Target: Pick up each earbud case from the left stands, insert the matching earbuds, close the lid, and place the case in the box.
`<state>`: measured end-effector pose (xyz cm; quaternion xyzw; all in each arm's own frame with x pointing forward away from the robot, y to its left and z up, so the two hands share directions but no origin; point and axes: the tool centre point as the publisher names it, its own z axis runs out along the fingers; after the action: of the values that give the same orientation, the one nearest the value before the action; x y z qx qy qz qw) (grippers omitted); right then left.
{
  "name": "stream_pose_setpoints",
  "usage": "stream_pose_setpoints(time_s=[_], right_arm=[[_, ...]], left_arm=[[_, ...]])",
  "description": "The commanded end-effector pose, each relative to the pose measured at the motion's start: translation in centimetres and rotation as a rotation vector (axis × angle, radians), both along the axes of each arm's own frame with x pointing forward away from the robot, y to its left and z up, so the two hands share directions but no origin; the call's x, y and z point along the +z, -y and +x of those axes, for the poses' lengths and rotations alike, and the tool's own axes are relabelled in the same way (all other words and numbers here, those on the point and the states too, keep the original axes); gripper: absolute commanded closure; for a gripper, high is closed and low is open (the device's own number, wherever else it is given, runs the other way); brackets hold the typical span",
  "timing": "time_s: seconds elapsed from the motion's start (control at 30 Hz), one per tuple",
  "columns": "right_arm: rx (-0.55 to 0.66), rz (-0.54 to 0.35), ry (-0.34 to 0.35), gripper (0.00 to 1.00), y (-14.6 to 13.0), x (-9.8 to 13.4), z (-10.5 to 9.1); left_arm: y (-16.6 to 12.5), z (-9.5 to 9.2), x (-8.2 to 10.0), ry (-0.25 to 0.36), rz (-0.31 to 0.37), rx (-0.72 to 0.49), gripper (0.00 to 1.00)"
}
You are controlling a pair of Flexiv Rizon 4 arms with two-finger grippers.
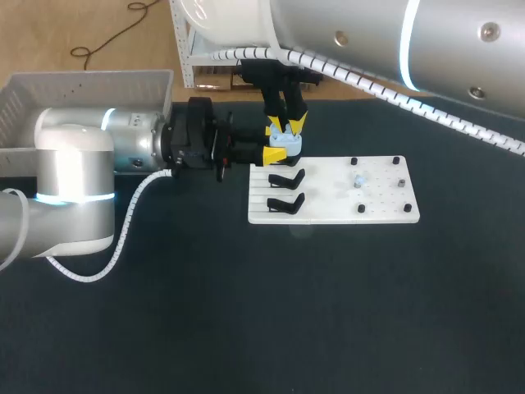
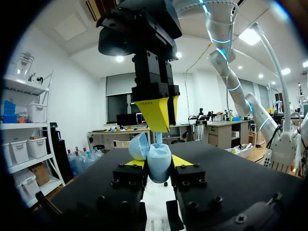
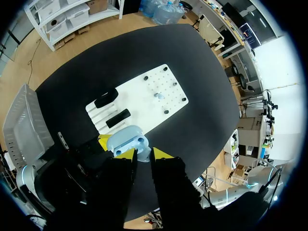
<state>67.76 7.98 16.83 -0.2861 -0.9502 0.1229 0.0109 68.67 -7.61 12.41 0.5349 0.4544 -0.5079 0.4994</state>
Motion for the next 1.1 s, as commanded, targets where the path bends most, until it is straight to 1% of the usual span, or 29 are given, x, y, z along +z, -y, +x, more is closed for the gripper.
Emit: stream_pose_setpoints(time_s=[0.03, 0.5, 0.67, 0.9, 0.97, 1.0, 1.03, 1.1], right_arm=[[-0.002, -0.002, -0.008, 1.0, 0.0, -0.2, 0.3], [-0.002, -0.007, -0.018, 1.0, 0.1, -0.5, 0.7], [-0.009, -0.015, -0.033, 1.0, 0.3, -0.9, 0.9], [-0.019, 0.003, -0.055, 1.0, 0.2, -1.3, 1.0], [-0.018, 0.007, -0.057, 0.56, 0.2, -1.2, 0.9], [-0.018, 0.01, -0.056, 0.13, 0.2, -1.1, 0.8], [-0.017, 0.013, -0.052, 0.0, 0.2, -0.9, 0.7], [-0.008, 0.03, -0.036, 0.0, 0.2, -0.4, 0.2]], left_arm=[[0.0, 0.0, -0.1, 0.002, -0.001, 0.002, 1.0], [0.0, 0.0, -0.1, 0.002, -0.001, 0.002, 1.0], [0.0, 0.0, -0.1, 0.002, -0.001, 0.002, 1.0], [0.0, 0.0, -0.1, 0.002, -0.001, 0.002, 1.0], [0.0, 0.0, -0.1, 0.002, -0.001, 0.002, 1.0], [0.0, 0.0, -0.1, 0.002, -0.001, 0.002, 1.0], [0.0, 0.0, -0.1, 0.002, -0.001, 0.002, 1.0], [0.0, 0.0, -0.1, 0.002, -0.001, 0.002, 1.0]])
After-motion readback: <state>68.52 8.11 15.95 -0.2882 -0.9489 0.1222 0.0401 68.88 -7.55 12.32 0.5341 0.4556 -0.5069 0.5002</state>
